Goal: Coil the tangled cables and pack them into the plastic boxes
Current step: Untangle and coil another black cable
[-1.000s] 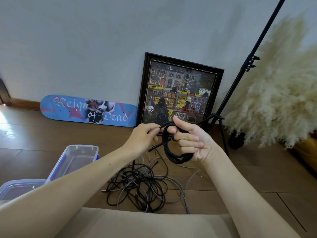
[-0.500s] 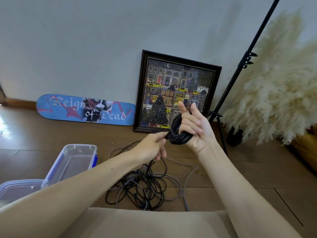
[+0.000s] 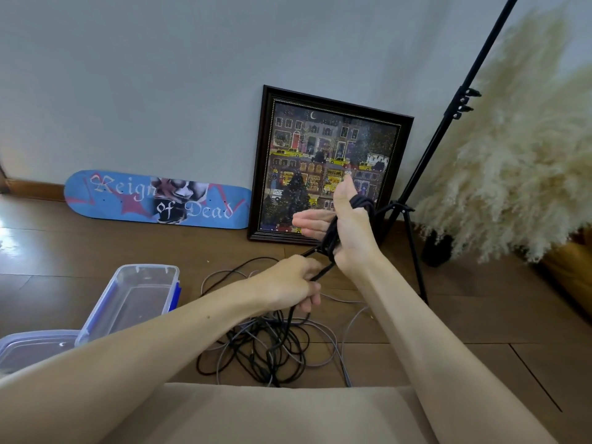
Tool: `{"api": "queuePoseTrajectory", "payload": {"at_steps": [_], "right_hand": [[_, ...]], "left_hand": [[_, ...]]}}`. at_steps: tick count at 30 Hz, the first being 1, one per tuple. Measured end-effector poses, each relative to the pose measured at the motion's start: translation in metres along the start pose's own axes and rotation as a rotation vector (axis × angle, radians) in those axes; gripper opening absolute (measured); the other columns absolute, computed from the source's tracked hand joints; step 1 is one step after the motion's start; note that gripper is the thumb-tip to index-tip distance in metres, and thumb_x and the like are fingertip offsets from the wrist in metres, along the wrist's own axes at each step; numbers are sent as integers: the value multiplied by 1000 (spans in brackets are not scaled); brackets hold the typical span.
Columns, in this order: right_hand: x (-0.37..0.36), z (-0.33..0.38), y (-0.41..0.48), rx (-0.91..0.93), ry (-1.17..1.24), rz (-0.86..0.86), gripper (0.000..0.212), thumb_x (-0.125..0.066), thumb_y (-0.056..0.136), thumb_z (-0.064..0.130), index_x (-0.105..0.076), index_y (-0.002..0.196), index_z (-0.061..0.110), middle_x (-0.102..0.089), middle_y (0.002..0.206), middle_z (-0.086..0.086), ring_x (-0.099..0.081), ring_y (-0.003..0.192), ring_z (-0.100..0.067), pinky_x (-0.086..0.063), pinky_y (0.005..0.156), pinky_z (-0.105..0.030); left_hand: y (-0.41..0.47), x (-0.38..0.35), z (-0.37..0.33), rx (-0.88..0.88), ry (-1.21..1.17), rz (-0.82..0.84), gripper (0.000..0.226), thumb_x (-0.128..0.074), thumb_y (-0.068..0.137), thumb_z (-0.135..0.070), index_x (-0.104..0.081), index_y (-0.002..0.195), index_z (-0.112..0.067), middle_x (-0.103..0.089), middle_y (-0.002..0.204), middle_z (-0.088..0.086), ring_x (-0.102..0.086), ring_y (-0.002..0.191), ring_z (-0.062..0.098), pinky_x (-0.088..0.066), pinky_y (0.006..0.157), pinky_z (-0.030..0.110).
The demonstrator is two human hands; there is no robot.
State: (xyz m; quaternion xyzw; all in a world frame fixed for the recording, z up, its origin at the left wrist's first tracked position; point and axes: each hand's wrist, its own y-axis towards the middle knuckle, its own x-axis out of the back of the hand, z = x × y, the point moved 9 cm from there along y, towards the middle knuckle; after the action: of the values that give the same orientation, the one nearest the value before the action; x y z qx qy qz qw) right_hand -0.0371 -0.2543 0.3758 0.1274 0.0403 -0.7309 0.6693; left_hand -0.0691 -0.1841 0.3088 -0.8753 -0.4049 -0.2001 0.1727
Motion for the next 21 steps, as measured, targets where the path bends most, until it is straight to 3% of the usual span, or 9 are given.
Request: {"api": "queuePoseTrajectory", "payload": {"at_steps": [4, 7, 9, 11, 13, 15, 16, 18, 21], "right_hand": [[-2, 0, 0, 9, -233, 0, 65, -40, 102, 37, -2, 154, 32, -71, 64, -14, -69, 52, -21, -57, 49, -29], [-1, 4, 1, 138, -665, -28, 65, -43, 102, 32, -3, 153, 33, -67, 55, -5, -65, 47, -16, -58, 50, -32], [-3, 5, 3, 264, -1118, -30, 69, -42, 100, 41, 4, 152, 40, -69, 66, -8, -67, 60, -24, -57, 62, -44], [-1, -4, 6, 235, -1390, 4, 69, -39, 100, 46, 6, 151, 40, -70, 87, -12, -66, 75, -31, -54, 71, -46], [3, -18, 8, 86, -1336, 68, 64, -39, 100, 48, -3, 153, 38, -72, 84, -13, -68, 66, -30, -56, 73, -44], [2, -34, 2, -105, -1165, 164, 54, -36, 101, 48, -32, 148, 22, -65, 52, -8, -59, 39, -22, -57, 64, -38], [2, -41, -1, -193, -1108, 198, 52, -32, 101, 51, -53, 128, 12, -55, 41, -4, -48, 31, -19, -54, 56, -33], [0, -55, -12, -398, -943, 305, 68, -20, 96, 64, -60, 92, 9, -38, 34, 0, -30, 28, -13, -34, 42, -24], [-13, -64, -31, -617, -589, 532, 96, -5, 85, 78, -57, 124, 7, -24, 39, 4, -18, 29, -6, -16, 36, -17]], "left_hand": [[0, 14, -1, 16, 35, -77, 34, -52, 94, -6, -51, 126, 3, -63, 70, -1, -57, 53, 0, -46, 57, 12], [-1, 19, -4, 15, 40, -75, 19, -59, 91, -8, -58, 104, 5, -63, 64, 1, -56, 48, 3, -47, 56, 17], [-4, 28, -9, -3, 57, -118, 13, -62, 89, -10, -60, 101, -5, -66, 67, 8, -58, 48, 9, -49, 58, 22], [-6, 43, -18, -65, 140, -215, 12, -66, 86, -14, -65, 98, -12, -69, 76, 13, -62, 57, 14, -52, 63, 25], [-12, 59, -29, -145, 279, -327, 10, -70, 82, -15, -71, 92, -12, -67, 79, 4, -60, 69, 11, -47, 67, 17], [-17, 70, -36, -219, 369, -387, 8, -73, 80, -16, -72, 86, -11, -64, 77, -2, -56, 72, 6, -40, 66, 11], [-19, 74, -38, -253, 379, -396, 9, -75, 78, -18, -72, 82, -11, -63, 74, -4, -55, 69, 4, -38, 63, 9], [-21, 83, -41, -300, 371, -411, 16, -79, 74, -25, -69, 75, -12, -57, 64, -11, -50, 61, 1, -37, 59, 10], [-20, 95, -40, -292, 329, -418, 27, -81, 69, -36, -64, 66, -15, -49, 53, -10, -44, 50, 2, -33, 51, 13]]}}
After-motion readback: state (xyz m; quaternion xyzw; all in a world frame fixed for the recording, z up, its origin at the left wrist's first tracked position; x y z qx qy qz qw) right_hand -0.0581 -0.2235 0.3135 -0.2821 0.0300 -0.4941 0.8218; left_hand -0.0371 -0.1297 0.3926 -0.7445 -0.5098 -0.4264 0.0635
